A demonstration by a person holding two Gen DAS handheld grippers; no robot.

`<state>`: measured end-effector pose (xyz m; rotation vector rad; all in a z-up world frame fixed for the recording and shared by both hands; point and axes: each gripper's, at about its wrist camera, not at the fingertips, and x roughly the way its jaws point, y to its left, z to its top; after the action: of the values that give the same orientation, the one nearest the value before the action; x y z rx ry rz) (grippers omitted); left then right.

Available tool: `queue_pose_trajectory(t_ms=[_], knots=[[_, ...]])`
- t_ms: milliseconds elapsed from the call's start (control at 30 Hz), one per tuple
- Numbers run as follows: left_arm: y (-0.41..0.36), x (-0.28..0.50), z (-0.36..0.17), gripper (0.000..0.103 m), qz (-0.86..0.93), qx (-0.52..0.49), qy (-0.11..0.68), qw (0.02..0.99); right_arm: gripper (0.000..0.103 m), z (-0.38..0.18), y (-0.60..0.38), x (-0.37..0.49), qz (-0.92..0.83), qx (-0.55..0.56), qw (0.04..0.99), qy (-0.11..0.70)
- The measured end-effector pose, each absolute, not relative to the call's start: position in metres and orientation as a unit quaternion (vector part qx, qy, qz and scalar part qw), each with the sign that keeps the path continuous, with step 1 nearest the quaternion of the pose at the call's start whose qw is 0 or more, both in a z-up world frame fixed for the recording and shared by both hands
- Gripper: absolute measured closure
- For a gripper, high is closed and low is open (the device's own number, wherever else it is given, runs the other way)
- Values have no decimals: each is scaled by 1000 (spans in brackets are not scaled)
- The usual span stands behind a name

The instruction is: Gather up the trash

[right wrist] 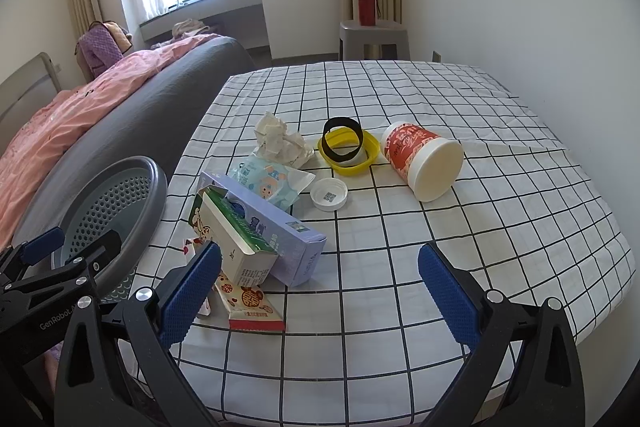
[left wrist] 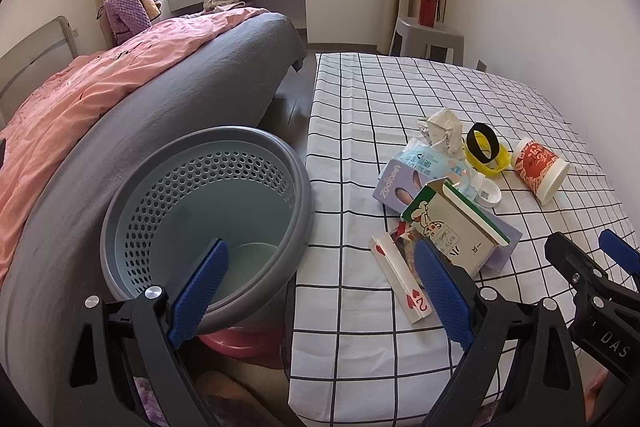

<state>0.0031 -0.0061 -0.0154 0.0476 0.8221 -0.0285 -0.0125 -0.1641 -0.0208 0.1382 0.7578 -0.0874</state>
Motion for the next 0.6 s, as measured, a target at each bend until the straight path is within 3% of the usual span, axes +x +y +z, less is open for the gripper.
queue_pose_trajectory(t_ms=[600], knots=[[-7, 2, -12, 13, -9, 24, 395, 918, 6, -22, -164, -12, -47, 61, 925, 372]])
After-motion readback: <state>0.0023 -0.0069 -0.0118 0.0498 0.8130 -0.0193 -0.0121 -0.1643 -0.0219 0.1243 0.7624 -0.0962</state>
